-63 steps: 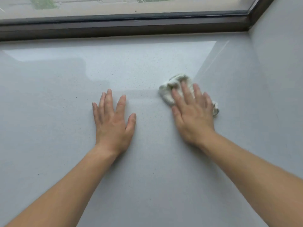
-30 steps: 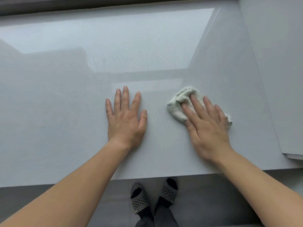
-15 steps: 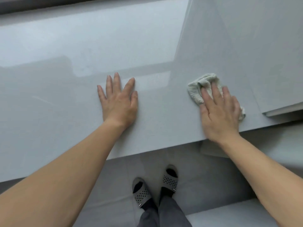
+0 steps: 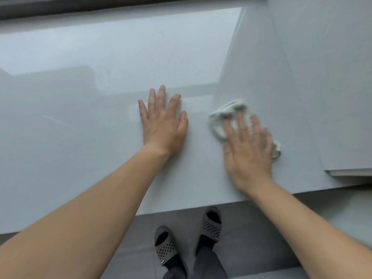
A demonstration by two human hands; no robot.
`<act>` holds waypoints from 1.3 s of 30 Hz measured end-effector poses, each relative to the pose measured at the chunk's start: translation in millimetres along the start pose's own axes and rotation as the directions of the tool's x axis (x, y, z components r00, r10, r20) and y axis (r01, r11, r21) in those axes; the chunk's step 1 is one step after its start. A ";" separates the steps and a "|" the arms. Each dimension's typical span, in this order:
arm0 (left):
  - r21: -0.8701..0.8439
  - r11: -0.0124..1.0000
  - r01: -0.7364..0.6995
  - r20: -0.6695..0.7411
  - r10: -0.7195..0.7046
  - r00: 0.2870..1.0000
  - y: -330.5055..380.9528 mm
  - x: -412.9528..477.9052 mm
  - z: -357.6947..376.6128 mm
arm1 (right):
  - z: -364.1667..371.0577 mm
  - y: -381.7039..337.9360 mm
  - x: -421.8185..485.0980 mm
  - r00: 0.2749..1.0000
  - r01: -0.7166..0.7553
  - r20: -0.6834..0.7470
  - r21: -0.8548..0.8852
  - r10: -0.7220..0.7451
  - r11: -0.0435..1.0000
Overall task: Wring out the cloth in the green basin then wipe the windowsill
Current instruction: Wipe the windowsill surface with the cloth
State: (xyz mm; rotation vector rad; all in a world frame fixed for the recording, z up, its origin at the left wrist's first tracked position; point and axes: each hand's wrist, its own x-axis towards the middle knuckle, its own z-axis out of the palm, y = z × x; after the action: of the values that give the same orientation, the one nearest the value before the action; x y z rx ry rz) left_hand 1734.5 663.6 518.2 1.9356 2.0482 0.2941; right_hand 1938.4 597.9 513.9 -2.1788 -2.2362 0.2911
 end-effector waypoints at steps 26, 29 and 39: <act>0.170 0.985 0.022 0.022 -0.026 0.999 14.2 28.3 -8.5 | -31.5 20.4 177.1 0.960 0.264 0.089 0.028 -0.265 0.964; 0.130 0.991 -0.003 -0.021 0.005 1.000 14.6 63.9 -12.8 | -37.1 40.4 225.7 0.996 0.082 0.039 0.024 -0.083 0.996; 0.168 0.985 -0.031 0.058 0.022 0.998 21.5 167.2 -1.4 | -40.4 26.6 277.2 0.984 0.171 0.033 0.051 -0.173 0.984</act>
State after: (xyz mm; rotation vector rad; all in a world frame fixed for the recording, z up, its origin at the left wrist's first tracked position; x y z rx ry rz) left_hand 1747.1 831.6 513.6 2.0451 2.0721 0.0733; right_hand 1960.6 878.4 515.4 -1.9569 -2.3912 0.3810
